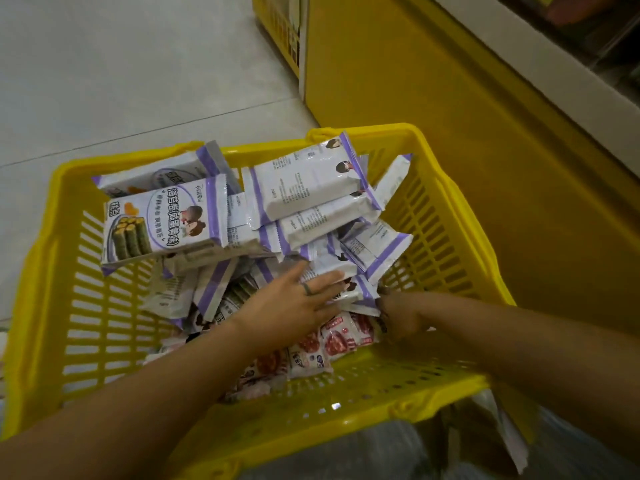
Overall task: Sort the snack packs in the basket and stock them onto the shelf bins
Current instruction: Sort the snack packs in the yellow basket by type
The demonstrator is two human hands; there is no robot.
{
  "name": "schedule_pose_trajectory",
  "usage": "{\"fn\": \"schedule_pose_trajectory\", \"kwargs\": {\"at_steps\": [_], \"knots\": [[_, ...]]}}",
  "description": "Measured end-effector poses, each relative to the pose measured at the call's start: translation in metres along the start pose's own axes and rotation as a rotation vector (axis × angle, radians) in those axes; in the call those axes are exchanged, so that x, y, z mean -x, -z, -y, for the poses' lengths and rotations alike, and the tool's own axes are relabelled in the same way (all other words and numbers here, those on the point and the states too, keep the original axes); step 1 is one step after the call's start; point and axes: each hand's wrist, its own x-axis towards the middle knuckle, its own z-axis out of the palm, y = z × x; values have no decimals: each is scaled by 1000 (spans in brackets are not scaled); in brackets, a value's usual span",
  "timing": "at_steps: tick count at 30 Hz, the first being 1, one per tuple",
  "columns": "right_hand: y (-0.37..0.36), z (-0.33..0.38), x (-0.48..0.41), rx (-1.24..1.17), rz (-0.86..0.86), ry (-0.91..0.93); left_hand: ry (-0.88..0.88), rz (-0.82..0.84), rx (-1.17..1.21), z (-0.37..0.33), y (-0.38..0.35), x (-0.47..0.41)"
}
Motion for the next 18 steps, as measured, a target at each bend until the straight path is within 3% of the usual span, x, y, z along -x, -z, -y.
{"fn": "schedule_pose_trajectory", "kwargs": {"at_steps": [5, 12, 18], "knots": [[0, 3, 1, -31, 32, -12, 9, 14, 69, 2, -2, 3], [-2, 3, 2, 190, 11, 10, -6, 16, 90, 5, -2, 4], [-8, -2, -1, 41, 21, 86, -25, 31, 102, 5, -2, 3]]}}
